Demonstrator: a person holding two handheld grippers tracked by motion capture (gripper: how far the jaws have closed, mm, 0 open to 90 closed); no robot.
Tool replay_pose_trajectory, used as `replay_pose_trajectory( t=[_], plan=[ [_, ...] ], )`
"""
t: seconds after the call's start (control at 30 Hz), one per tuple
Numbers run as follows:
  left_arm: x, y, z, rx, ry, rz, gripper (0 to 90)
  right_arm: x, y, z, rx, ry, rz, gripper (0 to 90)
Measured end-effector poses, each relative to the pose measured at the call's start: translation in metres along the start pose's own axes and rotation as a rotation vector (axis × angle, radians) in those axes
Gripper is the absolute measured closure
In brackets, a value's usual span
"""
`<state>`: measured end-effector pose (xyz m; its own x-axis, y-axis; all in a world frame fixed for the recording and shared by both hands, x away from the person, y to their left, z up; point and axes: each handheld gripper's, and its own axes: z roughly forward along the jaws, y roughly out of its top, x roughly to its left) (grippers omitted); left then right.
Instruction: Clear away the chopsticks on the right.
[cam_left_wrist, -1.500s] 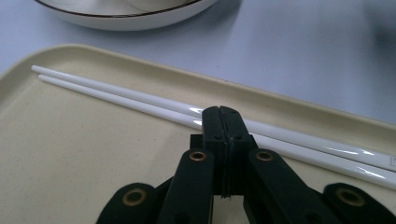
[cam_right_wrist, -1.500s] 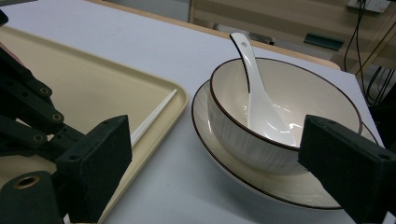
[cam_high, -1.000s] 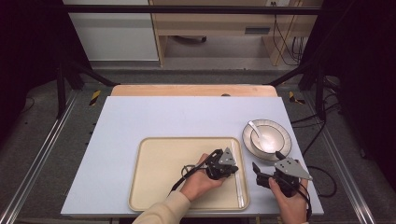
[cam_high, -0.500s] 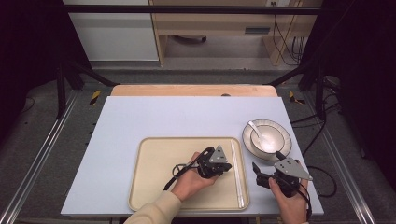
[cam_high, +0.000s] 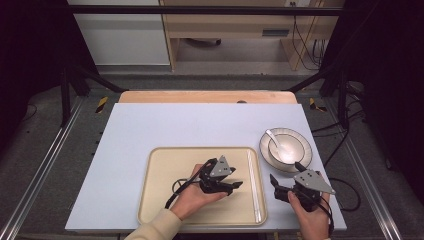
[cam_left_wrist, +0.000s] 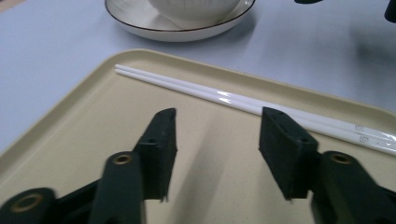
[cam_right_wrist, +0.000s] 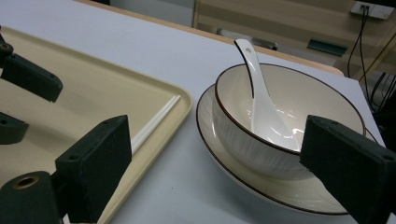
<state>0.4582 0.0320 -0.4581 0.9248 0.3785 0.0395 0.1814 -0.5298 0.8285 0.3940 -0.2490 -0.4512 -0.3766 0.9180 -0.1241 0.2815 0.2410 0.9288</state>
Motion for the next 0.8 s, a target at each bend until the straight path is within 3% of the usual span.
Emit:
replay_pose_trajectory(
  t=[0.13, 0.33, 0.6, 0.67, 0.8],
  plan=[
    [0.006, -0.009, -0.021, -0.045, 0.032, -0.026, 29.3, 0.002, 0.001, -0.001, -0.027, 0.023, -0.009, 7.5],
    [0.016, -0.031, -0.069, -0.119, 0.089, -0.036, 17.6, 0.006, 0.002, -0.001, -0.06, 0.078, 0.025, 6.9],
    [0.033, -0.074, -0.142, -0.194, 0.188, -0.068, 9.1, 0.012, 0.002, 0.0, -0.058, 0.11, 0.0, 7.1],
    [0.036, -0.087, -0.166, -0.226, 0.23, -0.082, 7.8, 0.012, 0.002, -0.001, -0.062, 0.111, -0.007, 6.9],
    [0.042, -0.104, -0.196, -0.279, 0.292, -0.109, 6.7, 0.012, 0.001, -0.001, -0.063, 0.109, -0.002, 6.3]
  ],
)
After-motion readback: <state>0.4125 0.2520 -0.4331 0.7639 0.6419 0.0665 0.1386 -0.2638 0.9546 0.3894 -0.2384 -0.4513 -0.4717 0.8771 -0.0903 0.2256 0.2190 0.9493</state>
